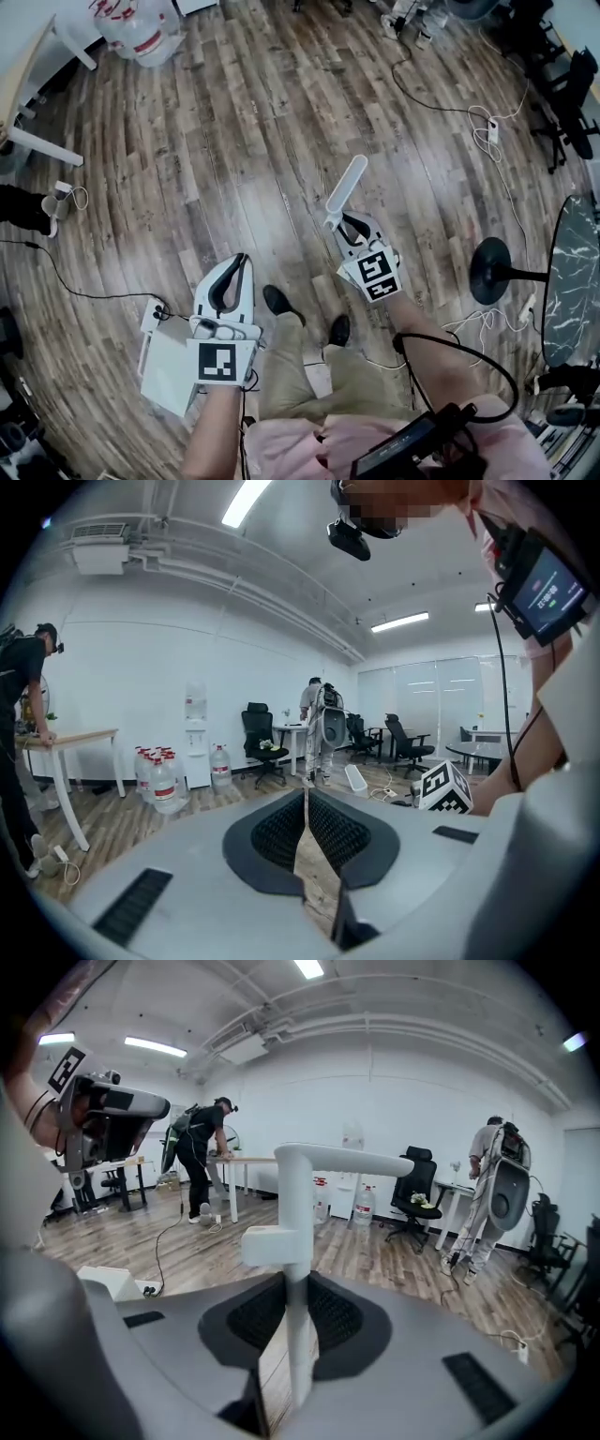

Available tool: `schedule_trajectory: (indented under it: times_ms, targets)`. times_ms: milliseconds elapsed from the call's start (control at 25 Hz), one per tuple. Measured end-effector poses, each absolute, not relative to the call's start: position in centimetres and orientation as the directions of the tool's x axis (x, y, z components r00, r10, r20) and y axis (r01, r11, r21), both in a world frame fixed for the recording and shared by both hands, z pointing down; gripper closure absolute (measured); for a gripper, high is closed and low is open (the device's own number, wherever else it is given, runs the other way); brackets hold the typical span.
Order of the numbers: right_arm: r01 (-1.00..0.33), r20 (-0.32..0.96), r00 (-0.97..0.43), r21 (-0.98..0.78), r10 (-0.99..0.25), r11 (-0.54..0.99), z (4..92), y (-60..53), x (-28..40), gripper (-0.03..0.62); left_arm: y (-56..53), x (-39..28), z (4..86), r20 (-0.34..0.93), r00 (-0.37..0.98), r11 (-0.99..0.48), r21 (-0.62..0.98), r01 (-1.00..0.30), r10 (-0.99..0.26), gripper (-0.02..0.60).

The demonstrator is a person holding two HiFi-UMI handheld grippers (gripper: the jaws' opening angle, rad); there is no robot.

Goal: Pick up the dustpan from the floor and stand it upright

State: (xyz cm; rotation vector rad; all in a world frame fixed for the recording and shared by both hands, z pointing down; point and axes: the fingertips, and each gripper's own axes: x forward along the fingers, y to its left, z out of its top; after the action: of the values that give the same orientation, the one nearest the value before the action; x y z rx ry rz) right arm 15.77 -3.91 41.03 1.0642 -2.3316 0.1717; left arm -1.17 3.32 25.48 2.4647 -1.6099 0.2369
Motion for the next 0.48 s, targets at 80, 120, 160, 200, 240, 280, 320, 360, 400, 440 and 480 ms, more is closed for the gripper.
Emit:
schedule_trajectory:
  times_ms: [80, 120, 160, 200, 240, 280, 320, 360, 400, 440, 480]
  targets:
    - [-0.75, 0.542, -0.504, 0.112, -0.672, 0.652, 40.3, -2.7, 17.6, 0.517, 4.2, 0.3, 24.4, 0.229, 0.421, -0.42, 0.057, -0.906, -0.878, 0.56]
    - [-0.758, 0.544, -0.496, 0.111, -0.677, 0.643, 40.0, -2.1, 18.5, 0.516, 4.7, 1.1, 23.9, 0.226, 0.433, -0.434, 0.049, -0.9, -0.873, 0.56]
    - [-0.764, 0.546, -0.488, 0.111, -0.681, 0.636, 39.7, -1.4, 19.3, 0.516, 5.2, 1.8, 23.4, 0.222, 0.447, -0.45, 0.039, -0.892, -0.867, 0.56]
    - [-0.77, 0.548, -0.48, 0.111, -0.685, 0.629, 39.4, -0.7, 20.2, 0.516, 5.7, 2.5, 23.0, 0.221, 0.462, -0.467, 0.028, -0.884, -0.859, 0.56]
    - [-0.776, 0.549, -0.472, 0.111, -0.69, 0.62, 39.2, 0.0, 21.1, 0.514, 6.2, 3.3, 22.6, 0.22, 0.477, -0.485, 0.02, -0.874, -0.851, 0.56]
    - [-0.785, 0.55, -0.462, 0.112, -0.696, 0.609, 38.9, 0.7, 22.1, 0.514, 6.6, 4.2, 22.1, 0.217, 0.493, -0.503, 0.015, -0.864, -0.842, 0.56]
    - [-0.796, 0.549, -0.45, 0.112, -0.704, 0.595, 38.7, 1.3, 23.1, 0.514, 6.9, 5.0, 21.7, 0.215, 0.509, -0.52, 0.01, -0.854, -0.833, 0.56]
    - [-0.808, 0.549, -0.436, 0.11, -0.713, 0.579, 38.5, 1.9, 24.1, 0.514, 7.3, 5.8, 21.3, 0.212, 0.524, -0.536, 0.005, -0.844, -0.825, 0.56]
    - [-0.82, 0.549, -0.422, 0.107, -0.721, 0.562, 38.3, 2.6, 25.2, 0.513, 7.6, 6.6, 20.8, 0.21, 0.538, -0.55, 0.0, -0.835, -0.816, 0.56]
    - [-0.833, 0.549, -0.409, 0.103, -0.729, 0.544, 38.2, 3.2, 26.3, 0.513, 7.9, 7.4, 20.4, 0.208, 0.551, -0.564, -0.003, -0.826, -0.808, 0.56]
    - [-0.844, 0.549, -0.396, 0.099, -0.736, 0.527, 38.0, 3.9, 27.3, 0.513, 8.2, 8.1, 19.9, 0.205, 0.562, -0.574, -0.003, -0.819, -0.802, 0.56]
